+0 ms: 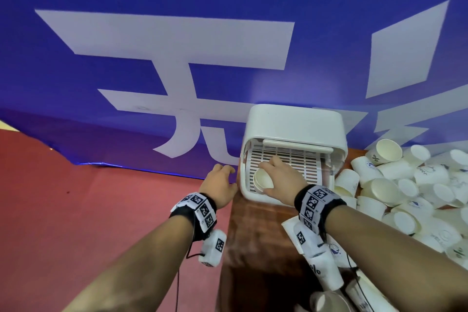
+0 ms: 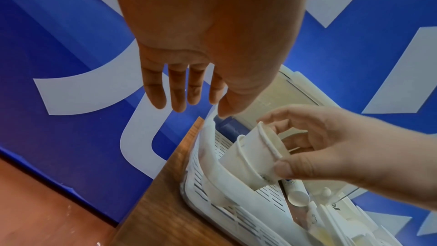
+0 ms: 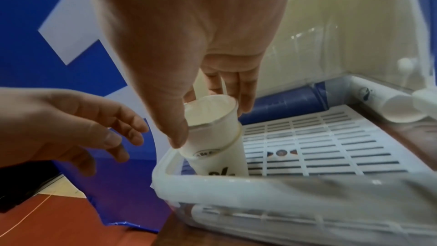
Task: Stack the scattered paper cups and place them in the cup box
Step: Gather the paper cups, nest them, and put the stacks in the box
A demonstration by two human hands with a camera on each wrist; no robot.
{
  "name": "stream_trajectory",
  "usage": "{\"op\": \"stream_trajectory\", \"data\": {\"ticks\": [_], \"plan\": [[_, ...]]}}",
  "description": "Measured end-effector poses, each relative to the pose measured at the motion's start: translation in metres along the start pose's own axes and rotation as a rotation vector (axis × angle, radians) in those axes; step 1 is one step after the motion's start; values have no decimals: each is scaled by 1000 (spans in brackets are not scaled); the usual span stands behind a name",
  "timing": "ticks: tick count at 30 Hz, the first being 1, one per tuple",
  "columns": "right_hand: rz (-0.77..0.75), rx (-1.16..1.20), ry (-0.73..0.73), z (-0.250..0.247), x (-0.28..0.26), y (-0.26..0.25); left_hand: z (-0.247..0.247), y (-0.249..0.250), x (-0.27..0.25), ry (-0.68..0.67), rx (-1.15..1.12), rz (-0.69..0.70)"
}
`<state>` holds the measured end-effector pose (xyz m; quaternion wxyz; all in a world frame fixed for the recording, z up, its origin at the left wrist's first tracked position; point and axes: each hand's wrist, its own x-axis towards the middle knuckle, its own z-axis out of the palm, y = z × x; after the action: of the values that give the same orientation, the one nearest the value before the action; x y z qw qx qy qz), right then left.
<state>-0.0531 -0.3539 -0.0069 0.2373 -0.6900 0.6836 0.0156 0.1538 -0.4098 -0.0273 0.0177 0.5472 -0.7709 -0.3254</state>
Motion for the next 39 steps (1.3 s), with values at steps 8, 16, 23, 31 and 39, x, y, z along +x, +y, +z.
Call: {"op": "stream_trajectory", "data": {"ticks": [8,16,23,31,39], "plan": [[60,64,-26,22,14,9,-1,-3,7,-13,-25,-5],[110,64,-8,29,18,14,4,-3,8,-44,-19,-1],[121,98,8,27,13,14,3,4,0,-47,-27,13],[154,208,69,-6,-25,15,-17,35,-20,-13,-15,73],[170,278,223,-38,-111,33,-11,98,-61,5,48,215]]}}
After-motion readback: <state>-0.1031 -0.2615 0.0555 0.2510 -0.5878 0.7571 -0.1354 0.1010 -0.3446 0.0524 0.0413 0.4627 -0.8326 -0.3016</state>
